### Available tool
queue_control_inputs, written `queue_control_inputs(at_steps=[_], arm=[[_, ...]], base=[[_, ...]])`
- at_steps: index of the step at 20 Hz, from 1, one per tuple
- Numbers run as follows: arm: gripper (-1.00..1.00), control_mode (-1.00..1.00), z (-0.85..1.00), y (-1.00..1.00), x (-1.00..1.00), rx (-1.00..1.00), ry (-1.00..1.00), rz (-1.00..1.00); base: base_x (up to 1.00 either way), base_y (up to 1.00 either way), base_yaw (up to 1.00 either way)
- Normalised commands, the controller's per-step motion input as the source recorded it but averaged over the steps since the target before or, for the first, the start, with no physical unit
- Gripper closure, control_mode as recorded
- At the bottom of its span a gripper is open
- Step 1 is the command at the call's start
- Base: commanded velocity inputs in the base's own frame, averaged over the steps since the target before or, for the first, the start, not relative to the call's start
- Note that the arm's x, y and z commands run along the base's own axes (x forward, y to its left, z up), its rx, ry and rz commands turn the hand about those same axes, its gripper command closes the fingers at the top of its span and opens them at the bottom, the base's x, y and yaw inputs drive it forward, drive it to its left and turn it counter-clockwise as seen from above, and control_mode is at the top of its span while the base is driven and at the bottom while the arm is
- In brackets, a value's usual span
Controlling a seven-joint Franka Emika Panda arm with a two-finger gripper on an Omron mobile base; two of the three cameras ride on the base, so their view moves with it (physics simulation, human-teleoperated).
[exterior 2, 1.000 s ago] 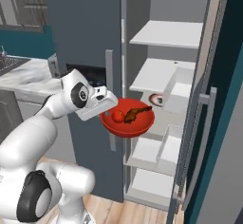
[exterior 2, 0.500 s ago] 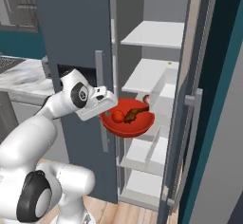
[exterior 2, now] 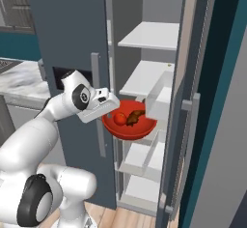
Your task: Pick the chicken drumstick and tomato from their plates and place them in the bowl. Then put the bowl in the fridge.
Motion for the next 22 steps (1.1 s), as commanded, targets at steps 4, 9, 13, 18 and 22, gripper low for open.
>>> queue_control_inputs(at_steps=[4,9,13,18,22], arm=[[1.00,1.00,0.00,0.00,0.00,0.00,0.00,0.00],[1.00,1.00,0.00,0.00,0.00,0.00,0.00,0.00],[1.00,1.00,0.00,0.00,0.00,0.00,0.00,0.00],[1.00,1.00,0.00,0.00,0.00,0.00,0.00,0.00],[1.00,1.00,0.00,0.00,0.00,0.00,0.00,0.00]], base=[[0.24,-0.15,0.00],[0.00,-0.02,-0.01],[0.00,0.00,0.00],[0.00,0.00,0.00],[0.00,0.00,0.00]])
